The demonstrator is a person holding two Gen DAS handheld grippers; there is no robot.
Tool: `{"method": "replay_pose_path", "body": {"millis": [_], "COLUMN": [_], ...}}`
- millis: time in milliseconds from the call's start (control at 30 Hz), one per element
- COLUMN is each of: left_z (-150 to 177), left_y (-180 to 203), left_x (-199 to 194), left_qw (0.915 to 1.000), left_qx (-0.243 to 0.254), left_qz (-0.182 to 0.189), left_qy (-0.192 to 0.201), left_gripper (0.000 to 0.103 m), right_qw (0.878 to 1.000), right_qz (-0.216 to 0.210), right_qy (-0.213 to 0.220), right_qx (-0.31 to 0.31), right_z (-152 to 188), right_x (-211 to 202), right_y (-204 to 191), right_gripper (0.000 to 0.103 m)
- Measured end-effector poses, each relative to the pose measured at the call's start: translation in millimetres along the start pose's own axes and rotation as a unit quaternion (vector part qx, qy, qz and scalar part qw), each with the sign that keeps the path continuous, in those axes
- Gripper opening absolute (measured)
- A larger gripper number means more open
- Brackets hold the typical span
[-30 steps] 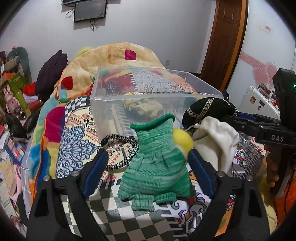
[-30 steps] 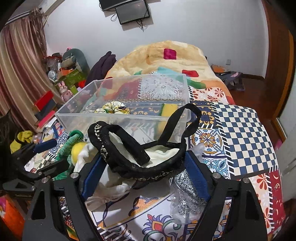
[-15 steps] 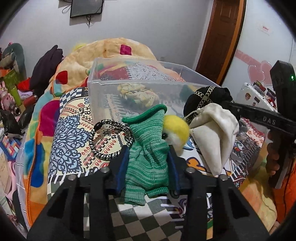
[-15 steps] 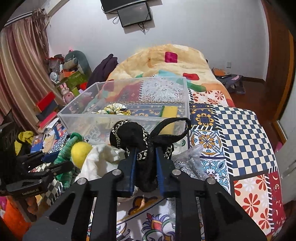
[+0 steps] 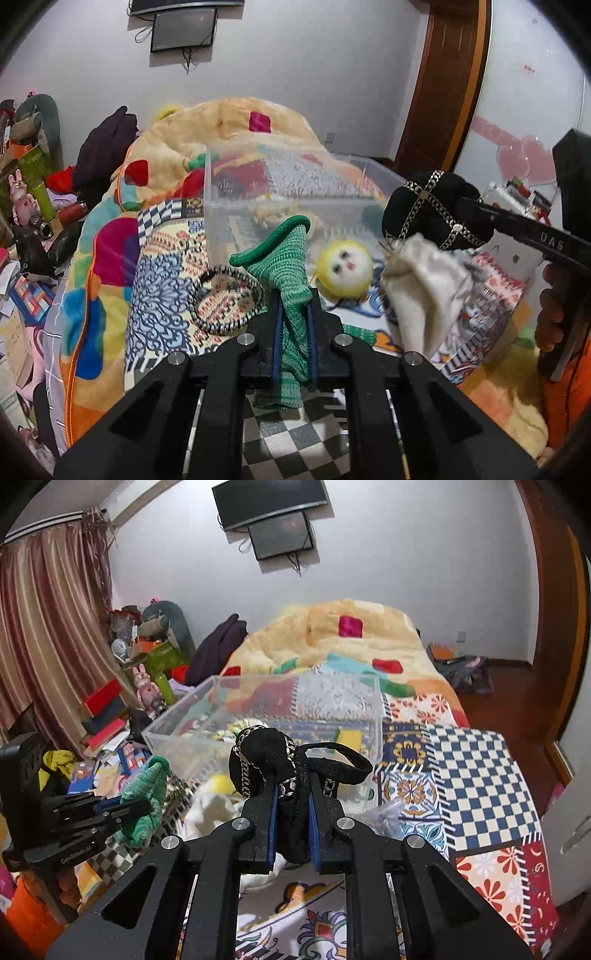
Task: Organize soft objects
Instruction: 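Carry the glove into the box with left tool while right tool drops the bra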
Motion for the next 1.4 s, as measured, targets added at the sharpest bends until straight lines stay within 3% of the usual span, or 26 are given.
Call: {"method": "replay_pose_path", "body": {"millis": [367, 667, 1000, 1400], "left_z": [-56, -103, -119, -103], "left_y": [9, 9, 1, -6], "left_x": [-26, -16, 29, 87], "left_qw": [0.9977, 0.9949, 0.9963, 0.9987], "left_qx": [-0.009, 0.004, 0.003, 0.006], "left_qz": [0.016, -0.007, -0.026, -0.048], "left_qy": [0.065, 0.101, 0.082, 0.015], "left_gripper": [0.011, 0.011, 0.011, 0.011], "right_qw": [0.999, 0.996, 0.997, 0.999], "right_qz": [0.008, 0.023, 0.026, 0.026], "right_qy": [0.053, 0.082, 0.066, -0.022], "right_qx": [-0.010, -0.012, -0.016, -0.027], "right_z": [-35, -65, -76, -43], "right_x": [-17, -8, 27, 84], "right_y": [3, 10, 9, 11], "right_gripper": [0.012, 0.012, 0.012, 0.012]}}
Point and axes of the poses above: each gripper's, at about its wrist camera, not at the fingertips, and x roughly the way its jaws point, y to its right, z to its underside, the point moved 9 cm from there along x, roughly the way its jaws point, and after that the axes turned 9 degrees about -x, right-handed, at the moved point
